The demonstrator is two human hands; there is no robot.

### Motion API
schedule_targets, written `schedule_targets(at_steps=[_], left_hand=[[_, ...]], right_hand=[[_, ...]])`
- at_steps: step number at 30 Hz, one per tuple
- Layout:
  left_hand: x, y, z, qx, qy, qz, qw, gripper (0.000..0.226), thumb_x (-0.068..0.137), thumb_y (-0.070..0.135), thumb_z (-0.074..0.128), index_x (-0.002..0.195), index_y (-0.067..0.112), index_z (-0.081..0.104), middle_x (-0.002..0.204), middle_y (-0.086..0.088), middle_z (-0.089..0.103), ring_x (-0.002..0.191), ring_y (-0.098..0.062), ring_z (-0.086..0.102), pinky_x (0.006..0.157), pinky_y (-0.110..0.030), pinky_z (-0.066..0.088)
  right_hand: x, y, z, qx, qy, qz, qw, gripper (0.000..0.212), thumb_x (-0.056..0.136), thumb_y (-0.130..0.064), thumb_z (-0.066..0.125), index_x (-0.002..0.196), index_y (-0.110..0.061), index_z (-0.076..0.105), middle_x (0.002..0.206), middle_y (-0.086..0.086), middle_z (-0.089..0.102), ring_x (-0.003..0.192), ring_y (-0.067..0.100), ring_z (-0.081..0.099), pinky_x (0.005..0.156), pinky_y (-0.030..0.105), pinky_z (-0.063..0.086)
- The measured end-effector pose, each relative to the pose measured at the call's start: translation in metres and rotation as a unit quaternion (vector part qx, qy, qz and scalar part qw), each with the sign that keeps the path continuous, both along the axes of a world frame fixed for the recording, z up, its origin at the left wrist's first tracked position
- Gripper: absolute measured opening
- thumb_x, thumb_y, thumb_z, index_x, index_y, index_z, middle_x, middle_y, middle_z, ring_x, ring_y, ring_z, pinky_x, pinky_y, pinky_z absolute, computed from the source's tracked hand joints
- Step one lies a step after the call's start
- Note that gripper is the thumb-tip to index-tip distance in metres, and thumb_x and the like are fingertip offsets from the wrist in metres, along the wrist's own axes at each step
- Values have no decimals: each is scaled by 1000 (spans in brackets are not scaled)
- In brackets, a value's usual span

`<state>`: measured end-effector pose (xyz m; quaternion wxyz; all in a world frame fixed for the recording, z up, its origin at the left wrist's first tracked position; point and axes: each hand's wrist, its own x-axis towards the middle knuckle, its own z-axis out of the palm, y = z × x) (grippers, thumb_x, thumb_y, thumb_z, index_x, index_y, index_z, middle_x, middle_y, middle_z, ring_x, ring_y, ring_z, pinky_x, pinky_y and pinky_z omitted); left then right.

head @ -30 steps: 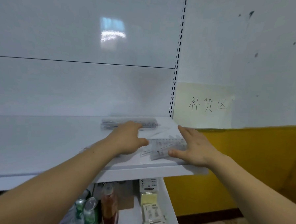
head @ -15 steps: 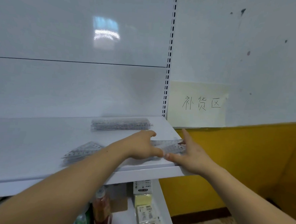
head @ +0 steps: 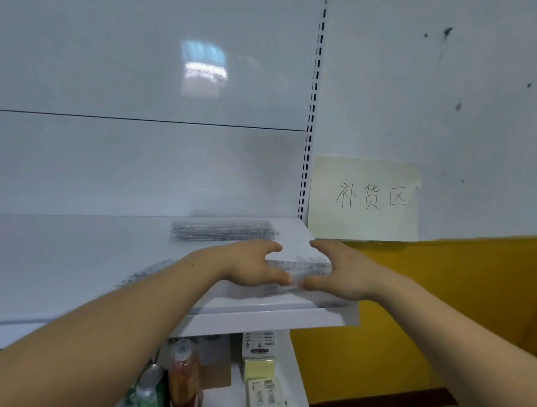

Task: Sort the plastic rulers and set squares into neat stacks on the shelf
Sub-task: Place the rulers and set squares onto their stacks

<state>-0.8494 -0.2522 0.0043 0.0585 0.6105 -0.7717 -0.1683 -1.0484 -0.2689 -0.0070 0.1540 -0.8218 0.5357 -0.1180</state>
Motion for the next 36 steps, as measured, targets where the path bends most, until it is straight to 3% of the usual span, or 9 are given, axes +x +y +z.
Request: schedule_targets(at_steps=[6, 10, 17, 25, 30, 36], left_hand=[[79, 18, 21, -84, -55, 97, 990, 72, 89, 56, 49, 148, 23, 24, 155, 1, 24, 139, -20, 29, 113, -34, 24], [164, 53, 26, -93, -72, 161, 980, 71, 89, 55, 49, 148, 23, 25, 155, 0, 24, 139, -21, 29, 113, -35, 25], [350, 161, 12, -72, -79, 310, 945, 70, 90, 54, 49, 148, 23, 25, 156, 0, 22, 140, -22, 27, 114, -35, 24], [544, 293, -8, -57, -42, 472, 879, 66, 88, 48, 56, 144, 21, 34, 152, -2, 31, 136, -23, 34, 110, -34, 28], [625, 333, -8, -52, -44, 513, 856, 64, 89, 47, 56, 143, 19, 35, 150, -4, 33, 134, -23, 36, 109, -32, 29], [700, 310, -7, -75, -30, 516, 853, 60, 90, 46, 53, 142, 20, 37, 149, -3, 35, 133, -23, 37, 106, -32, 31]], right_hand=[[62, -12, 51, -57, 68, 50, 995, 77, 86, -58, 53, 149, -25, 24, 155, -2, 26, 140, 20, 28, 113, 36, 25], [142, -7, 59, -73, 111, 98, 986, 75, 90, -60, 46, 150, -22, 21, 157, 1, 22, 143, 22, 22, 114, 37, 21], [347, 37, 56, -75, 111, 202, 970, 71, 92, -61, 38, 149, -23, 23, 155, 2, 26, 142, 22, 25, 114, 38, 24], [582, 111, 39, -56, 111, 324, 938, 71, 93, -60, 37, 150, -21, 22, 155, 3, 26, 141, 21, 25, 111, 34, 23], [688, 129, 27, -48, 109, 350, 929, 74, 92, -62, 38, 150, -20, 20, 156, 3, 22, 141, 23, 25, 112, 36, 25], [783, 114, 3, -70, 97, 328, 937, 72, 90, -64, 35, 140, -12, 35, 144, 10, 37, 130, 27, 38, 104, 38, 35]])
